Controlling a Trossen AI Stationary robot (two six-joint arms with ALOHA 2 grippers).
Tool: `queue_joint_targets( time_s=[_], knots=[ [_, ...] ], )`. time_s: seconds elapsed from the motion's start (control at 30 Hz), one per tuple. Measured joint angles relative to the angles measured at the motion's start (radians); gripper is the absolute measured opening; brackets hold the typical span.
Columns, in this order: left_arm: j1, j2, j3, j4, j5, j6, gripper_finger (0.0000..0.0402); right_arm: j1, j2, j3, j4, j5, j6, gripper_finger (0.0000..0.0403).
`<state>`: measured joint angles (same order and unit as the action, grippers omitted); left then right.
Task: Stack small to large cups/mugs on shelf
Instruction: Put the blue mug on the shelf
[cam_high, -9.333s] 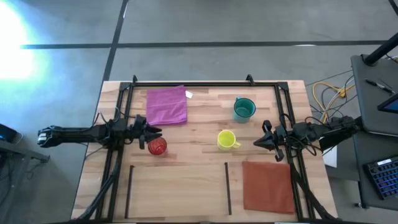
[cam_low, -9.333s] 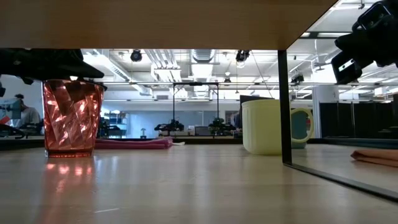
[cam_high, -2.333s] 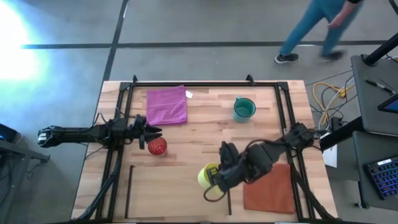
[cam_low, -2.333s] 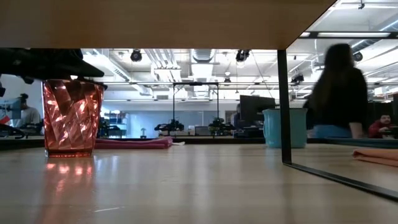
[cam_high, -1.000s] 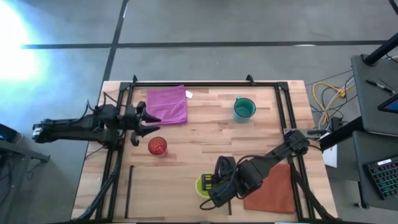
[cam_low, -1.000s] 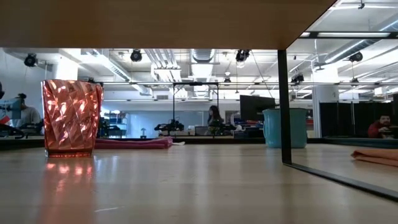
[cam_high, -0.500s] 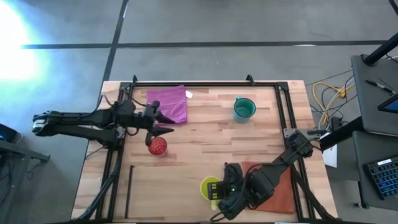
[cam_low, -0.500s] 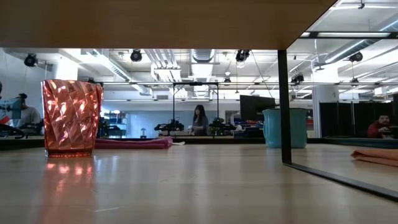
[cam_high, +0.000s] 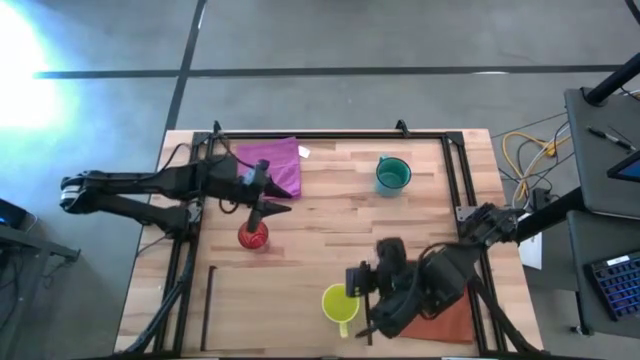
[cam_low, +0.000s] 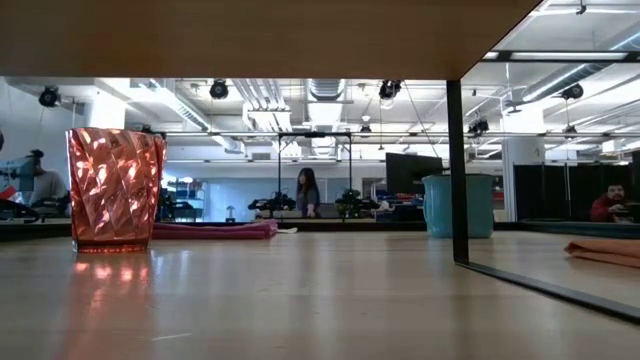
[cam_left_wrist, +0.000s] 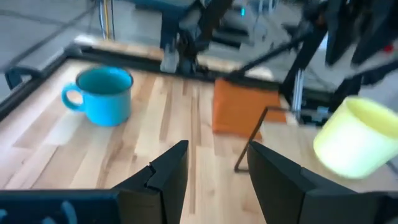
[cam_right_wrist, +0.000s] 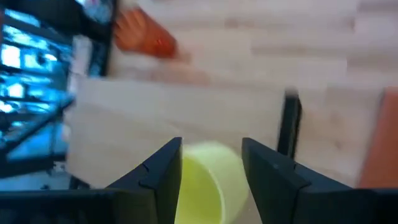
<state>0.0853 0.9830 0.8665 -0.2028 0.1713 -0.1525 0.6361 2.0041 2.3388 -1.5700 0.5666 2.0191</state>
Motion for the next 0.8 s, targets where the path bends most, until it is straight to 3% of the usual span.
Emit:
queue_joint_targets(
  time_s=[0.17, 0.33, 0.4, 0.6, 0.8],
  knots=[
    [0.000, 0.097, 0.126, -0.110, 0.056, 0.032, 0.0151, -0.094, -0.084, -0.048, 0.002, 0.088, -0.168, 0.0159],
    [0.000, 0.132, 0.161, -0.115, 0.188, 0.032, 0.0151, -0.258, -0.225, -0.237, -0.001, 0.078, -0.326, 0.0155],
    [0.001, 0.128, 0.156, -0.132, 0.192, 0.029, 0.0151, -0.332, -0.297, -0.342, 0.000, 0.033, -0.376, 0.0155],
    [0.007, 0.076, 0.104, -0.154, 0.211, 0.027, 0.0151, -0.551, -0.475, -0.646, 0.042, -0.243, -0.517, 0.0159],
    [0.030, 0.014, 0.025, -0.101, 0.229, 0.002, 0.0151, -0.725, -0.488, -0.807, 0.138, -0.330, -0.698, 0.0178]
  ],
)
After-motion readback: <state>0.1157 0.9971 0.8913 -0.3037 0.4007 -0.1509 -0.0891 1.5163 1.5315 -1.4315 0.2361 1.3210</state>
